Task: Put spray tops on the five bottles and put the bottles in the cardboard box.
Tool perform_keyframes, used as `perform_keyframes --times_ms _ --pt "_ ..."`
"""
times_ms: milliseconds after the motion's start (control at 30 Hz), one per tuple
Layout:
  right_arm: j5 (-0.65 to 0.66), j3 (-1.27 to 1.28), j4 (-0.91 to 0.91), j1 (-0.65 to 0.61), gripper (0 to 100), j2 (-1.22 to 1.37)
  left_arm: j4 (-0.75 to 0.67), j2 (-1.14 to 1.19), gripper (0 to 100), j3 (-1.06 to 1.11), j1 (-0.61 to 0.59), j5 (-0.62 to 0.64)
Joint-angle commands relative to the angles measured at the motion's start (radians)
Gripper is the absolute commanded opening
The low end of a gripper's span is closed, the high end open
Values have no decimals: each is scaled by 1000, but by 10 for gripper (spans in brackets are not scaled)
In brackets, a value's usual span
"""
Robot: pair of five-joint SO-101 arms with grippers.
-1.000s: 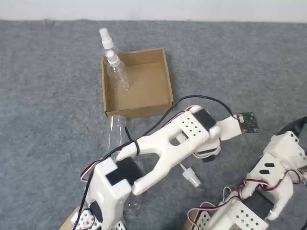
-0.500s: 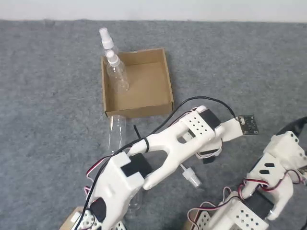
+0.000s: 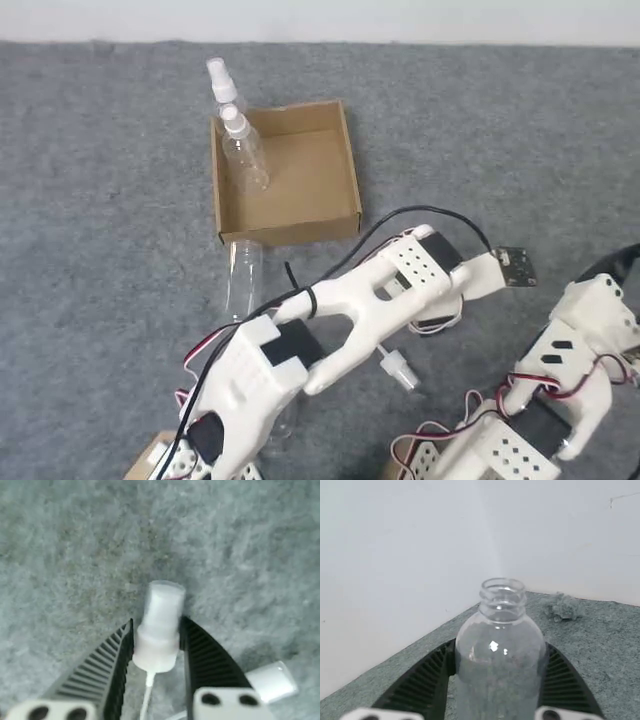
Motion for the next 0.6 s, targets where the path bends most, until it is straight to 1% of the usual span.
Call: perform_keyframes --times_ms 0,100,167,367,567 --pt "-5 -64 -16 -12 180 -21 8 -15 85 -45 9 -9" --pt "-5 -64 -16 -12 180 -21 41 -25 7 -47 9 -9" --pt "-5 -64 -16 -8 180 -21 64 -41 12 -47 8 -6" --pt "-5 -64 -16 -15 180 -21 74 -78 12 -39 3 -2" --pt "-5 -64 -19 -13 180 -21 137 -92 12 -39 3 -2"
